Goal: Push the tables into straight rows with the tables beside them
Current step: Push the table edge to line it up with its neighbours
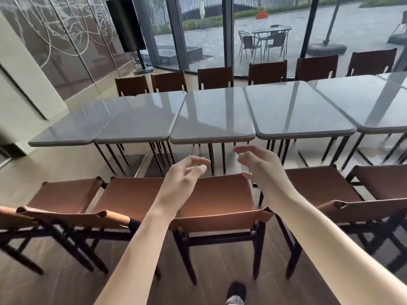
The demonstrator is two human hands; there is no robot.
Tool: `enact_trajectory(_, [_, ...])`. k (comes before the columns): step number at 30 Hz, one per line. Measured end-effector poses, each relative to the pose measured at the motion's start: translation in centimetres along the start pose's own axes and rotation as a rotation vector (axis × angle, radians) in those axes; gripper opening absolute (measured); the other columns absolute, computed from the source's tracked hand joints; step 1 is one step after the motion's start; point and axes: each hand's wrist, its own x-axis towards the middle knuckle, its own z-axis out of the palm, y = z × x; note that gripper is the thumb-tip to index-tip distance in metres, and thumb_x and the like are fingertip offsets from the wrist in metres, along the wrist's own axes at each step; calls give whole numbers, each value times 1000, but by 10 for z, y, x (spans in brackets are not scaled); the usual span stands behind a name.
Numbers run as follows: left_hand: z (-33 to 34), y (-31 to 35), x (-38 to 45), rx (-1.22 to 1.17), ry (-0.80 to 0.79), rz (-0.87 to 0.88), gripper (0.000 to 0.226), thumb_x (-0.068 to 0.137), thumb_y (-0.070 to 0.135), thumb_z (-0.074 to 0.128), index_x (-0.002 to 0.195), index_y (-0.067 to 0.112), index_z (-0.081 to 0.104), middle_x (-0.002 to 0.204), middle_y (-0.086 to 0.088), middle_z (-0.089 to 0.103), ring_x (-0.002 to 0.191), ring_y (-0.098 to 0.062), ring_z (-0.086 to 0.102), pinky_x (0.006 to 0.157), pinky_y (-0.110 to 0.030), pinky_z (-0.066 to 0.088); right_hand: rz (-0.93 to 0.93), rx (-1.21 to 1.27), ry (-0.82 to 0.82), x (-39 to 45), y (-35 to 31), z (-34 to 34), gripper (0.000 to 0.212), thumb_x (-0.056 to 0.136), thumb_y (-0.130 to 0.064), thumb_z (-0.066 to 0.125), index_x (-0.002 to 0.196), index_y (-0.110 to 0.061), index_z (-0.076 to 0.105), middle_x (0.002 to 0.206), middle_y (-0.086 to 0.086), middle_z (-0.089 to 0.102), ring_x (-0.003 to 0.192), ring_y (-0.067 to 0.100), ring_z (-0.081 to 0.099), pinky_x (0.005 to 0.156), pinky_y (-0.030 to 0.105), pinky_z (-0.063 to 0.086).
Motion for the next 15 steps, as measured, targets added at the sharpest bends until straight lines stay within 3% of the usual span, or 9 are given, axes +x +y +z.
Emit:
enact_trajectory(7, [-4,-19,68,45,-15,29,17,101,30,57,106,38,71,117,17,70,114,7,59,84,-11,37,-19,-52,-10,71,13,11,27,97,-17,55,107,-33,74,111,-18,72,115,3,62,108,46,49])
enact_trajectory(11, [-10,-37,144,70,-7,43,16,99,26,61,102,38,72,120,24,67,115,10,58,87,-10,40,-2,-87,-8,153,29,31,27,98,-15,54,108,-30,74,111,-19,71,115,4,62,108,44,49])
enact_trajectory(15, [-21,-66,244,175,21,24,14,97,27,64,103,37,71,121,22,65,117,4,57,97,-20,43,4,-143,-33,262,50,58,25,97,-16,56,105,-32,73,106,-18,71,106,5,64,101,39,52])
